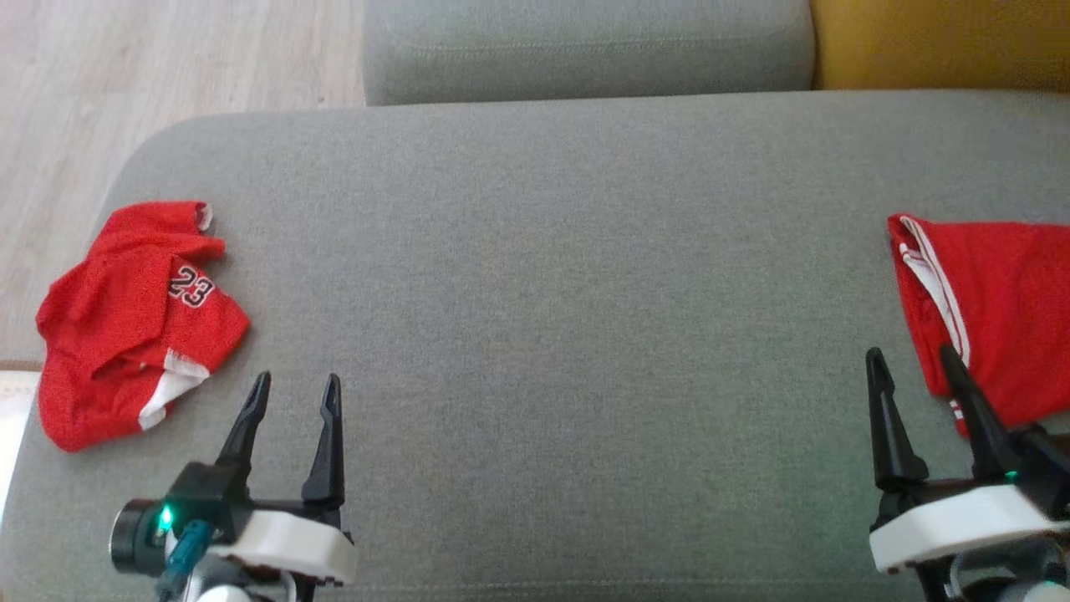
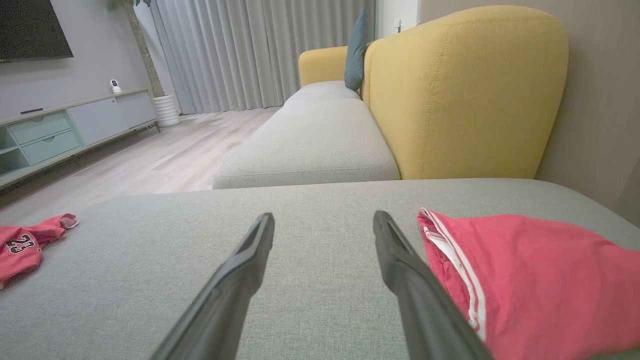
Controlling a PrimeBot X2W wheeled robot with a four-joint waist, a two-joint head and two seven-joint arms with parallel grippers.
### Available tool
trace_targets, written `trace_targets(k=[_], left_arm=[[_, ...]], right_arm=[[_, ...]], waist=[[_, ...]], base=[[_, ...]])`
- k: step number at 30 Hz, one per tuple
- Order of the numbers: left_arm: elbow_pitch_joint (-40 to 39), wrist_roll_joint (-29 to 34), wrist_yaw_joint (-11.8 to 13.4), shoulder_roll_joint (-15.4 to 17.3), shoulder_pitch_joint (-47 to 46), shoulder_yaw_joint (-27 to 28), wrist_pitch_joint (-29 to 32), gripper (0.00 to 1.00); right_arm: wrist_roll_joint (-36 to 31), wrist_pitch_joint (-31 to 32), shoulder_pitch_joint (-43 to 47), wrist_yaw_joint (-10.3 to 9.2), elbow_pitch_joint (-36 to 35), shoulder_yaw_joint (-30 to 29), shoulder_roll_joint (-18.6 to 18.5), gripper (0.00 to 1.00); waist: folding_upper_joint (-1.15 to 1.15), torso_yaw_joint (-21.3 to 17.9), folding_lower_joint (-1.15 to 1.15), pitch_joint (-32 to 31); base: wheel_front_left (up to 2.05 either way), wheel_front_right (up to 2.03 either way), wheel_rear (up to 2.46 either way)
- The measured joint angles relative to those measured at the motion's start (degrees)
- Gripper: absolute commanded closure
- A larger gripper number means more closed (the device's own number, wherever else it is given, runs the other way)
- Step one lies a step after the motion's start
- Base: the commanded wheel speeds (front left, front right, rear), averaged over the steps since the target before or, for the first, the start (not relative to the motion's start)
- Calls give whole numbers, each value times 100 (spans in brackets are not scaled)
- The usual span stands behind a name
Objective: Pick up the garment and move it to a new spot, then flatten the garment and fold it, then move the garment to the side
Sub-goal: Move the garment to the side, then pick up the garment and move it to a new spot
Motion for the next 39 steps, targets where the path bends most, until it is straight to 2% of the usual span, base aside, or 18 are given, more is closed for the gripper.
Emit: trace_targets(k=[18, 26, 32, 39], left_arm=[[-14, -15, 103, 27, 31, -64, 57, 0], [-32, -15, 148, 34, -27, -86, 57, 0], [-10, -15, 149, 0, -401, -153, 49, 0], [59, -16, 140, -55, -541, -126, 42, 0]], right_arm=[[56, 24, 51, 0, -111, -78, 4, 0], [112, 23, 49, 0, -127, -96, 5, 0], [96, 68, 20, 0, -244, 11, 7, 0], [45, 167, -20, 0, -334, 159, 7, 0]], waist=[[0, -30, 0, -16], [0, 139, 0, 52], [0, 603, 1, 160], [0, 1394, 1, 230]], base=[[0, 0, 0], [0, 0, 0], [0, 0, 0], [0, 0, 0]])
